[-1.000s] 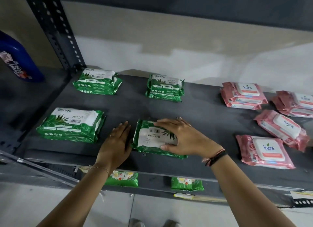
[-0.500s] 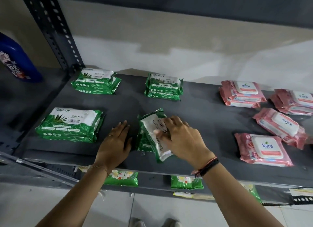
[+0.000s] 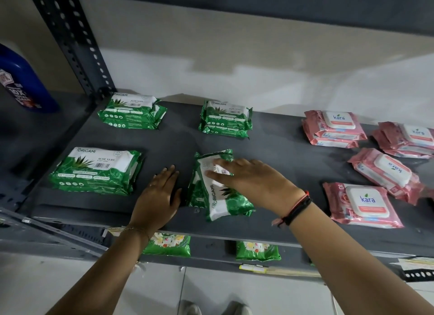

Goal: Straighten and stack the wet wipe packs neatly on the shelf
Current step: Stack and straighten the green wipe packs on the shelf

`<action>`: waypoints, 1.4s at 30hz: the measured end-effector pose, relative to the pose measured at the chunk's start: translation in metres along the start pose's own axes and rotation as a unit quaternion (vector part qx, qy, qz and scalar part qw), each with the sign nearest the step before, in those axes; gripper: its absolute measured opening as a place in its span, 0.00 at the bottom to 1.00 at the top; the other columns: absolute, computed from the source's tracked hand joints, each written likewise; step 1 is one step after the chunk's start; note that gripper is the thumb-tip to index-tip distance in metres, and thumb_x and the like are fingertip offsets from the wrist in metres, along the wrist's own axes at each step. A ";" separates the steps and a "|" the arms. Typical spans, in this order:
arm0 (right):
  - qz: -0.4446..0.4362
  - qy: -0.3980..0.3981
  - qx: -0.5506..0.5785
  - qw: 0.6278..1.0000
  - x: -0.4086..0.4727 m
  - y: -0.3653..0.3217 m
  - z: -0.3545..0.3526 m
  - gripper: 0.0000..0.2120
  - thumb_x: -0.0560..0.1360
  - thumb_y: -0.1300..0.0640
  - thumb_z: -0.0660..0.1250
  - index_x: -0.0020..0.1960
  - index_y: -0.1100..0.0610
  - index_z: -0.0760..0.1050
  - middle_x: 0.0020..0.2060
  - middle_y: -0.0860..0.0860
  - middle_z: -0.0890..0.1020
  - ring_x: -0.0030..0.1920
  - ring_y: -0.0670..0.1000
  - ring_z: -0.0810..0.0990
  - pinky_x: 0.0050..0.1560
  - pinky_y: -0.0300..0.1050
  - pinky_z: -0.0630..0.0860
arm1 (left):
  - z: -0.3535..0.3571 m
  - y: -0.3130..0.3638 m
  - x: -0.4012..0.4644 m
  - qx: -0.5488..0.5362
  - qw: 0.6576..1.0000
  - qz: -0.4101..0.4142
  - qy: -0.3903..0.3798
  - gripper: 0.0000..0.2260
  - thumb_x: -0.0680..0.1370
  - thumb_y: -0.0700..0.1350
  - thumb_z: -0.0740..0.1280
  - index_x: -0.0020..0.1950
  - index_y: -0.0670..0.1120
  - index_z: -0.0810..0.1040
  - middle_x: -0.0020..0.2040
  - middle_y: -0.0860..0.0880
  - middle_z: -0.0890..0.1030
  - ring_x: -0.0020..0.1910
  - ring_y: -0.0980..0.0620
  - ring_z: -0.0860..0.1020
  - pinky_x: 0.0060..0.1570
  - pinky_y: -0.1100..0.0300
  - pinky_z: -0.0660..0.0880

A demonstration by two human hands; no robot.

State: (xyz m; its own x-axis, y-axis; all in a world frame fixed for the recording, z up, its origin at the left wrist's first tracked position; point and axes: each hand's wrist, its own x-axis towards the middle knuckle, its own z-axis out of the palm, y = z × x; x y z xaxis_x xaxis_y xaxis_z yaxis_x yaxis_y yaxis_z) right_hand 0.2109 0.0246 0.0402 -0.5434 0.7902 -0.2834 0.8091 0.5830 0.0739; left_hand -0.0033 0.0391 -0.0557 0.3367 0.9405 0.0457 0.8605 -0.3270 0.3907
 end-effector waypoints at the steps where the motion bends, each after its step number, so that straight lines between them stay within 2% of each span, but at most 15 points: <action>1: 0.014 -0.006 0.001 1.000 0.000 0.001 0.000 0.39 0.71 0.73 0.57 0.73 0.48 0.45 0.75 0.56 0.51 0.70 0.60 0.58 0.63 0.57 0.65 | 0.000 0.000 0.000 0.001 1.000 0.000 -0.001 0.24 0.73 0.50 0.51 0.60 0.34 0.71 0.63 0.34 0.73 0.61 0.34 0.72 0.60 0.39 0.68; 2: 0.029 -0.015 0.004 0.999 0.001 0.001 0.000 0.37 0.73 0.69 0.60 0.73 0.48 0.45 0.74 0.57 0.52 0.70 0.60 0.58 0.63 0.56 0.65 | -0.001 0.001 0.000 0.002 1.000 0.001 0.000 0.25 0.73 0.50 0.51 0.60 0.34 0.71 0.63 0.34 0.73 0.62 0.34 0.71 0.60 0.39 0.68; 5: 0.072 -0.015 0.026 0.997 0.002 -0.001 0.001 0.38 0.71 0.45 0.66 0.72 0.51 0.48 0.69 0.58 0.60 0.66 0.59 0.64 0.64 0.54 0.64 | -0.001 0.000 0.000 -0.003 1.000 0.000 0.005 0.28 0.71 0.52 0.49 0.62 0.35 0.69 0.66 0.35 0.70 0.65 0.36 0.68 0.64 0.42 0.62; 7: 0.090 0.011 0.037 0.995 0.003 -0.005 0.002 0.39 0.69 0.39 0.65 0.71 0.53 0.52 0.65 0.58 0.64 0.62 0.59 0.68 0.62 0.52 0.66 | -0.001 0.000 0.000 -0.009 1.000 -0.001 0.011 0.28 0.71 0.52 0.48 0.62 0.35 0.69 0.66 0.35 0.69 0.65 0.36 0.67 0.65 0.42 0.62; 11: 0.075 0.041 0.020 0.996 0.003 -0.001 0.005 0.43 0.65 0.44 0.71 0.71 0.53 0.51 0.64 0.56 0.65 0.61 0.57 0.68 0.61 0.51 0.66 | -0.001 0.001 0.000 -0.016 1.000 0.000 0.012 0.28 0.72 0.52 0.48 0.61 0.34 0.69 0.65 0.34 0.70 0.65 0.35 0.68 0.64 0.41 0.64; 14: 0.028 0.022 0.020 0.999 0.006 0.006 0.007 0.44 0.68 0.51 0.71 0.73 0.48 0.45 0.73 0.54 0.55 0.71 0.56 0.58 0.71 0.53 0.54 | 0.000 0.001 0.000 -0.013 1.000 -0.002 0.016 0.28 0.72 0.52 0.48 0.62 0.34 0.69 0.65 0.34 0.70 0.65 0.35 0.68 0.65 0.41 0.63; 16: 0.017 0.018 0.065 0.998 0.010 0.005 0.008 0.40 0.70 0.51 0.68 0.73 0.48 0.46 0.75 0.52 0.55 0.73 0.53 0.55 0.73 0.53 0.49 | 0.000 0.000 0.000 -0.011 1.000 -0.003 0.017 0.28 0.72 0.52 0.47 0.62 0.35 0.69 0.66 0.35 0.69 0.65 0.36 0.67 0.65 0.42 0.63; 20: 0.070 0.057 0.055 0.994 0.013 0.001 0.011 0.38 0.67 0.39 0.66 0.71 0.52 0.55 0.67 0.54 0.69 0.65 0.57 0.67 0.64 0.53 0.63 | 0.002 -0.003 0.001 0.009 1.000 0.004 0.008 0.30 0.71 0.53 0.45 0.64 0.37 0.67 0.68 0.36 0.67 0.67 0.38 0.65 0.67 0.44 0.62; 22: 0.109 0.072 0.058 0.990 0.011 -0.003 0.014 0.40 0.65 0.34 0.64 0.69 0.54 0.57 0.62 0.54 0.72 0.62 0.57 0.69 0.62 0.53 0.65 | 0.003 -0.004 0.001 0.016 1.000 0.007 0.005 0.30 0.69 0.51 0.45 0.64 0.36 0.67 0.67 0.35 0.68 0.66 0.37 0.66 0.66 0.44 0.62; 24: 0.115 0.081 0.063 0.988 0.009 -0.006 0.017 0.43 0.64 0.32 0.64 0.70 0.54 0.55 0.63 0.54 0.71 0.62 0.57 0.68 0.62 0.53 0.65 | 0.003 -0.004 0.001 0.015 1.000 0.008 0.007 0.30 0.68 0.50 0.46 0.63 0.36 0.68 0.67 0.35 0.69 0.66 0.37 0.67 0.65 0.44 0.62; 27: 0.101 0.064 0.078 0.990 0.008 -0.006 0.021 0.45 0.66 0.37 0.66 0.72 0.53 0.48 0.67 0.54 0.67 0.66 0.57 0.66 0.67 0.54 0.62 | 0.003 -0.004 0.001 0.009 1.000 0.013 0.014 0.30 0.68 0.50 0.46 0.63 0.35 0.68 0.67 0.36 0.69 0.66 0.37 0.67 0.65 0.43 0.63; 30: 0.093 0.063 0.091 0.990 0.009 -0.006 0.021 0.43 0.67 0.41 0.67 0.72 0.53 0.48 0.67 0.54 0.68 0.66 0.58 0.68 0.68 0.54 0.63 | 0.002 -0.002 0.000 0.007 1.000 0.009 0.018 0.25 0.70 0.45 0.51 0.63 0.35 0.68 0.67 0.35 0.68 0.66 0.37 0.66 0.65 0.43 0.62; 34: 0.084 0.073 0.106 0.988 0.009 -0.005 0.021 0.42 0.67 0.43 0.68 0.72 0.51 0.49 0.67 0.52 0.69 0.65 0.57 0.69 0.66 0.53 0.65 | 0.000 -0.001 -0.001 0.015 1.000 0.016 0.020 0.27 0.70 0.48 0.50 0.65 0.36 0.66 0.69 0.36 0.66 0.68 0.38 0.64 0.67 0.45 0.60; 37: 0.084 0.083 0.112 0.987 0.008 -0.004 0.022 0.42 0.67 0.43 0.68 0.72 0.51 0.49 0.68 0.52 0.69 0.65 0.57 0.69 0.66 0.53 0.65 | 0.000 -0.001 -0.001 0.012 1.000 0.010 0.012 0.26 0.70 0.44 0.53 0.66 0.37 0.64 0.70 0.37 0.64 0.70 0.40 0.62 0.69 0.48 0.58; 42: 0.087 0.084 0.136 0.983 0.001 -0.002 0.021 0.46 0.65 0.38 0.68 0.73 0.50 0.47 0.70 0.52 0.66 0.69 0.55 0.65 0.69 0.53 0.61 | 0.000 -0.003 -0.002 0.003 1.000 0.015 0.005 0.29 0.70 0.52 0.46 0.67 0.38 0.63 0.71 0.38 0.63 0.70 0.40 0.61 0.69 0.48 0.57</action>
State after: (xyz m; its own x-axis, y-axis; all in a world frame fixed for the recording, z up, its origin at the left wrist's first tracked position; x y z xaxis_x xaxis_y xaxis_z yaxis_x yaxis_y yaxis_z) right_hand 0.2132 0.0200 0.0197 -0.4027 0.9067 -0.1256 0.9105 0.3826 -0.1570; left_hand -0.0060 0.0385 -0.0570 0.3583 0.9313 0.0658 0.8528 -0.3551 0.3828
